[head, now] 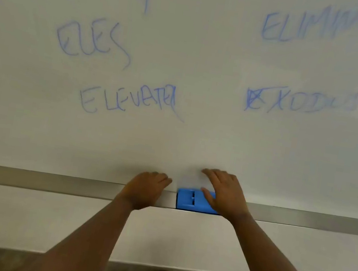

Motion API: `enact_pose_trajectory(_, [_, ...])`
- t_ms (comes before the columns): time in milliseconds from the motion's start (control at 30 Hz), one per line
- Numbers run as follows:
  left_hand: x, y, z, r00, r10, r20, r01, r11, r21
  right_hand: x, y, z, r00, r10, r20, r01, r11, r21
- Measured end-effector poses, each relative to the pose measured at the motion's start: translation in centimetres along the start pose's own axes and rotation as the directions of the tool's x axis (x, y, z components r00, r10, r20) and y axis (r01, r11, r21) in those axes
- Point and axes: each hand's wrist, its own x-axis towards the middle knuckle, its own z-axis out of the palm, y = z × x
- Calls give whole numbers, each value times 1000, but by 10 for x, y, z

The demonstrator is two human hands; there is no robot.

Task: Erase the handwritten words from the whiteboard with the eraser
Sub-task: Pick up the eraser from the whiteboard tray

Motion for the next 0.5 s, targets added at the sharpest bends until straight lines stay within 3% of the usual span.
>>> enact_pose_trajectory(100, [-1, 3, 17, 966, -109, 234, 121, 992, -38, -7, 8, 17, 970, 38, 241, -30, 999, -39])
enact_pose_trajectory(167, [0, 4, 24, 954, -136, 269, 154, 987, -48, -9, 11, 25, 929, 63, 364, -47, 997, -54])
enact_pose_trajectory(500, [-8, 13, 42, 895, -189, 404, 250, 963, -104, -8, 11, 46, 889, 74, 452, -70, 997, -25])
